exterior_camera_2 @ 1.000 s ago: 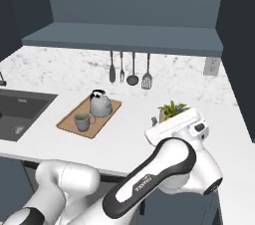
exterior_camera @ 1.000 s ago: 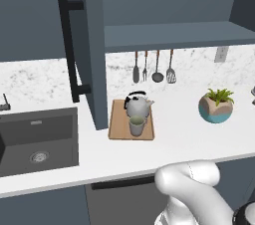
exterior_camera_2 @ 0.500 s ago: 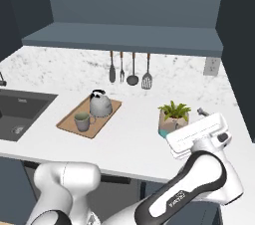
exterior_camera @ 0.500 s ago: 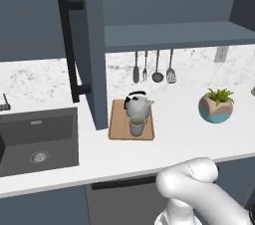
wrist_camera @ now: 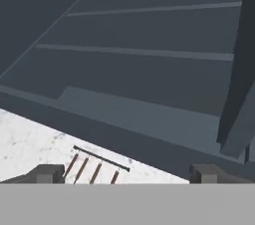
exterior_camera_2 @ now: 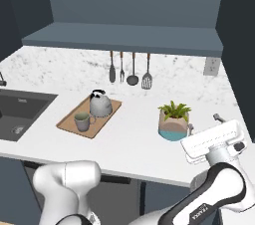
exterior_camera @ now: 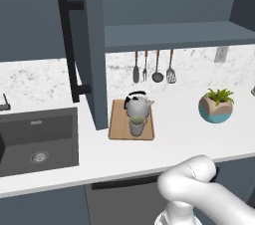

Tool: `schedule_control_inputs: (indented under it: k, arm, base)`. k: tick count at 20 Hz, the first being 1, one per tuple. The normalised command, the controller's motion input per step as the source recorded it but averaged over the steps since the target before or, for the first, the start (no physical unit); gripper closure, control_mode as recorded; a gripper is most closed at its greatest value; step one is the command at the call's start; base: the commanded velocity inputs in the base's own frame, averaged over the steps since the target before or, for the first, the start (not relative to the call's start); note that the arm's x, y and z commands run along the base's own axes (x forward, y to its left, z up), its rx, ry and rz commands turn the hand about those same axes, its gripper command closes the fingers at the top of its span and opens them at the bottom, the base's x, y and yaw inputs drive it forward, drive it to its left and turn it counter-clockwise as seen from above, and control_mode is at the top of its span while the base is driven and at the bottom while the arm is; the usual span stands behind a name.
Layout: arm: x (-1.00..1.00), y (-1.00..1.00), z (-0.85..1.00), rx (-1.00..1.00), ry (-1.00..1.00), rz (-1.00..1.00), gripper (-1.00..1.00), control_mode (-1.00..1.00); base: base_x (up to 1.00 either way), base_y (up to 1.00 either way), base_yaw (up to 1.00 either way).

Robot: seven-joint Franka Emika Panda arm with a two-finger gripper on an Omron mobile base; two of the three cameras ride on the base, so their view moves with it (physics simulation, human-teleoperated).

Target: Pick the kettle from the counter and place it on the tray. Then pick the mug from the cabinet and place it on the tray. Then close the cabinet doors.

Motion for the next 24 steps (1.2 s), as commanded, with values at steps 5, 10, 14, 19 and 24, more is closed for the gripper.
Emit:
schedule_control_inputs:
  k: [5, 10, 14, 19, 24]
  arm:
    - [0.0, -0.43, 0.0, 0.07, -0.03, 0.0, -1.0, -1.0]
    - [0.0, -0.41, 0.0, 0.08, -0.01, 0.0, -1.0, -1.0]
    - [0.0, -0.45, 0.14, 0.04, -0.09, 0.0, -1.0, -1.0]
    - [-0.03, -0.31, 0.32, 0.0, -0.12, 0.0, -1.0, -1.0]
    - [-0.04, -0.12, 0.41, -0.02, -0.1, 0.0, -1.0, -1.0]
  base:
    - [0.0, 0.0, 0.0]
    - [0.0, 0.0, 0.0]
    - [0.0, 0.0, 0.0]
    - [0.0, 0.0, 0.0]
    - [0.0, 0.0, 0.0]
